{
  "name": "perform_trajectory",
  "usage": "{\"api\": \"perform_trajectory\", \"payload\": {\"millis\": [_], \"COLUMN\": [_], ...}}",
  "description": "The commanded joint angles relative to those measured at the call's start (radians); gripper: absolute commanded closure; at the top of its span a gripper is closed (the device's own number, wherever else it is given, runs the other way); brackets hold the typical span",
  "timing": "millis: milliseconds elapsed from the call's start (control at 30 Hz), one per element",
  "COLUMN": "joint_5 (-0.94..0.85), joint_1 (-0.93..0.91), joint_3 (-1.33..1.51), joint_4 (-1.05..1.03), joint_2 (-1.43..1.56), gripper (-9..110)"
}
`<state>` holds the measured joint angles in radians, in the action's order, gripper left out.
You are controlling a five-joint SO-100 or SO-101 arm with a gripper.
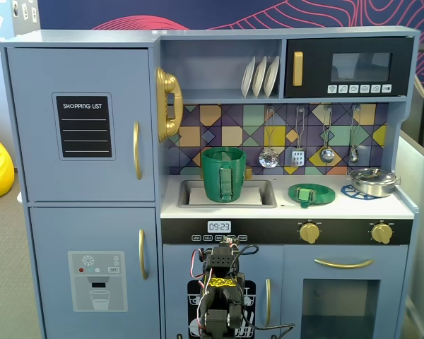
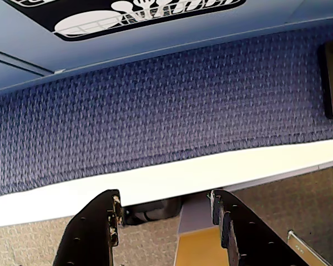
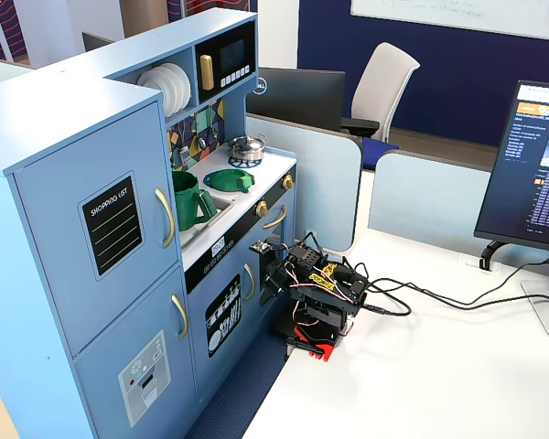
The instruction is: Take off the lid from the green recipient and place it on the counter
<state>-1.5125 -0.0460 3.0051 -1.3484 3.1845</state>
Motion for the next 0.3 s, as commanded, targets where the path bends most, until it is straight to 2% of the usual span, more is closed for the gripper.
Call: {"api": "perform_trajectory", "payload": {"millis": [0, 267], "joint_5": [0.0, 0.0], "joint_1": [-0.021, -0.031], "joint_3": [-0.009, -0.009], "joint_4": [-0.183, -0.184], "joint_2": [-0.006, -0.006], "gripper": [89, 89]}}
